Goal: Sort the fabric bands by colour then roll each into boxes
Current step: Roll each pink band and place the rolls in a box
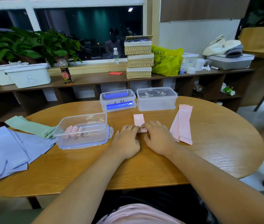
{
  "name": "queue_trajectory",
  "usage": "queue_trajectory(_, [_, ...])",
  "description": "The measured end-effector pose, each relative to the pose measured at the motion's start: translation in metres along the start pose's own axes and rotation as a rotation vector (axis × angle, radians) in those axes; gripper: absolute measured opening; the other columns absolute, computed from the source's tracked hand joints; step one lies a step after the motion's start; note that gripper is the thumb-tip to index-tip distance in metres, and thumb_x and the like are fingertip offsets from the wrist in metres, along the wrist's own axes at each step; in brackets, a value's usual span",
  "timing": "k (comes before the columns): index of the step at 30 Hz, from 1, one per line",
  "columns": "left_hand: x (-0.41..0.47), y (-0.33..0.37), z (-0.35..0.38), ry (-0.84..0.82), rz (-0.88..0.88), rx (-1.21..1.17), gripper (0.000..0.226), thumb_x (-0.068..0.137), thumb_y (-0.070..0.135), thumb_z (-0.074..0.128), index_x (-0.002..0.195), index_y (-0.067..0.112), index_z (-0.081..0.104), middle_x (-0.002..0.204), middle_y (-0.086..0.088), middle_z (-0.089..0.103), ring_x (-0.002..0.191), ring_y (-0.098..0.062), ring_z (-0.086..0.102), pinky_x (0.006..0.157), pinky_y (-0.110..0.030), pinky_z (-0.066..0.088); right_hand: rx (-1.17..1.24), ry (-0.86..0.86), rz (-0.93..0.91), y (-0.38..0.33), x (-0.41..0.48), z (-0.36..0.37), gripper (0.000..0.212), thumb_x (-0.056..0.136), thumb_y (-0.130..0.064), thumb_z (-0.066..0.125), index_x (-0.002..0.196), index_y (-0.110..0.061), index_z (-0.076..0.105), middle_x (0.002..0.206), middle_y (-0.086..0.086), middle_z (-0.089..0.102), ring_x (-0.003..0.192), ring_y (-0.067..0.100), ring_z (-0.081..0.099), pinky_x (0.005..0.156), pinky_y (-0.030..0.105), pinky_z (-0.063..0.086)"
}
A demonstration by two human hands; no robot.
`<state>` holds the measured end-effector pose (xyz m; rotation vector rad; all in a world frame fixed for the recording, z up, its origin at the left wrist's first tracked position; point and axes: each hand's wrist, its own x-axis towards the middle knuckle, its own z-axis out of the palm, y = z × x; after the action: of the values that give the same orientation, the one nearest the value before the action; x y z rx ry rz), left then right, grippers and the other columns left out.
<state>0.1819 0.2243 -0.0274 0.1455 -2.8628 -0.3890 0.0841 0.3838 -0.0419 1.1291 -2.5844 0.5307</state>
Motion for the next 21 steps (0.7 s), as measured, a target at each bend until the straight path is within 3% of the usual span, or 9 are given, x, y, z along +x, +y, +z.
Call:
queue_trajectory(4, [0.010, 0.000, 0.001, -0.011, -0.044, -0.055, 0.064, 0.096, 0.022, 0.050, 0.159, 0.026, 0.039, 0.161, 0.006, 0.043, 0.150, -0.016, 0.032, 0.121, -0.042, 0.030, -0.007, -0.031, 0.008, 0.002, 0.006, 0.002, 0.036, 0.100, -0.036, 0.050, 0.134, -0.036, 0.059, 0.121, -0.013, 0.061, 0.114, 0.015, 0.050, 0.091, 0.039, 0.047])
queue_trajectory(10, [-0.006, -0.009, 0.008, 0.113, -0.091, -0.125, 0.061, 0.098, 0.026, 0.053, 0.157, 0.026, 0.040, 0.153, 0.006, 0.050, 0.141, -0.013, 0.041, 0.117, -0.037, 0.041, 0.015, -0.048, 0.035, 0.005, 0.027, 0.006, 0.037, 0.104, -0.038, 0.052, 0.140, -0.033, 0.062, 0.126, -0.008, 0.061, 0.121, 0.017, 0.050, 0.095, 0.039, 0.047])
queue_trajectory(21, [-0.034, -0.012, 0.006, 0.184, -0.063, -0.129, 0.054, 0.098, 0.024, 0.055, 0.151, 0.024, 0.046, 0.146, 0.007, 0.054, 0.137, -0.011, 0.043, 0.113, -0.030, 0.040, 0.031, 0.027, -0.027, -0.012, -0.015, -0.008, 0.026, 0.099, -0.044, 0.053, 0.120, -0.037, 0.068, 0.108, -0.016, 0.060, 0.104, 0.010, 0.047, 0.089, 0.036, 0.043])
